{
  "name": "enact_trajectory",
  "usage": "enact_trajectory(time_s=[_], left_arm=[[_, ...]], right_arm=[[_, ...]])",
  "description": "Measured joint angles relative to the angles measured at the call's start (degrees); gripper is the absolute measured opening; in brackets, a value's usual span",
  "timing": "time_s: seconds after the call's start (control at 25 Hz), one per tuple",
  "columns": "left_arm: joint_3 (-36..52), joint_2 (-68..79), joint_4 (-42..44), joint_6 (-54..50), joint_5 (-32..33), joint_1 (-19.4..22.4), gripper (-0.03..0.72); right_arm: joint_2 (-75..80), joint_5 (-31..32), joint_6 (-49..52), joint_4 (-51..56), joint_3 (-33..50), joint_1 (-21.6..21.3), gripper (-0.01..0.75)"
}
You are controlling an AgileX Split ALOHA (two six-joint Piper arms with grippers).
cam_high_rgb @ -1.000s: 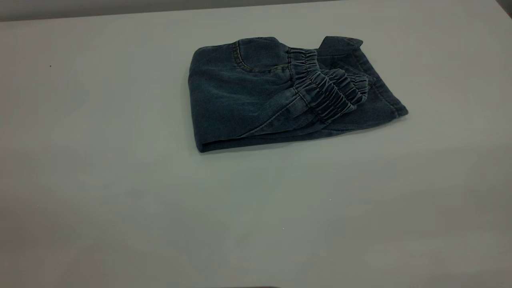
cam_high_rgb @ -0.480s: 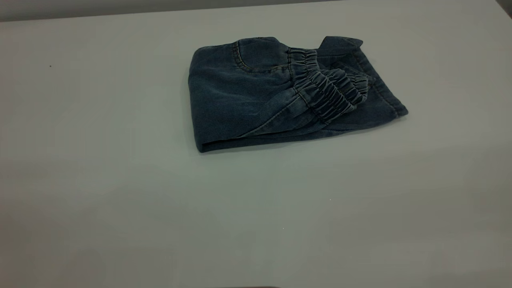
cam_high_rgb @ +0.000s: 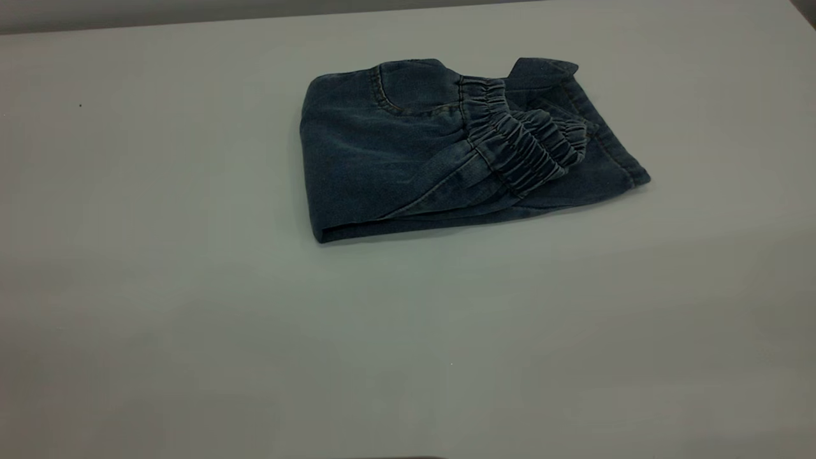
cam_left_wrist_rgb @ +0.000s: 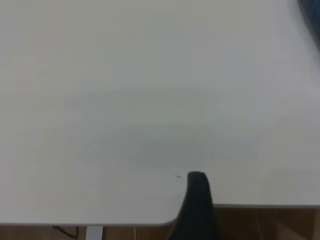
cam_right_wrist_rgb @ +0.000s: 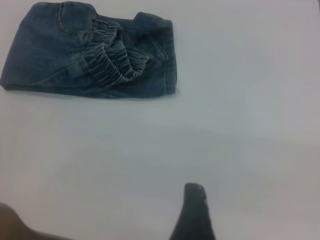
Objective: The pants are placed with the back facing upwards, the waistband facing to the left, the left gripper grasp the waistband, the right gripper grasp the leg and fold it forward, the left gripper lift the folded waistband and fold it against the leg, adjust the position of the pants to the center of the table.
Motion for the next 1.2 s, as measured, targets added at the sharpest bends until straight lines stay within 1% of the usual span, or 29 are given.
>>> enact_trajectory(time_s=[0.32, 0.64, 1.2], left_arm=[[0.00, 0.00, -0.01, 0.00, 0.00, 0.00, 0.551], [0.00, 0.00, -0.01, 0.00, 0.00, 0.00, 0.551], [0.00, 0.00, -0.05, 0.00, 0.00, 0.00, 0.551]], right_arm=[[0.00, 0.00, 0.14, -0.54, 0.00, 0.00, 0.494], [0.00, -0.28, 10.88, -9.47, 0.00, 0.00, 0.494], [0.00, -0.50, 11.60, -9.60, 0.00, 0.00, 0.494]])
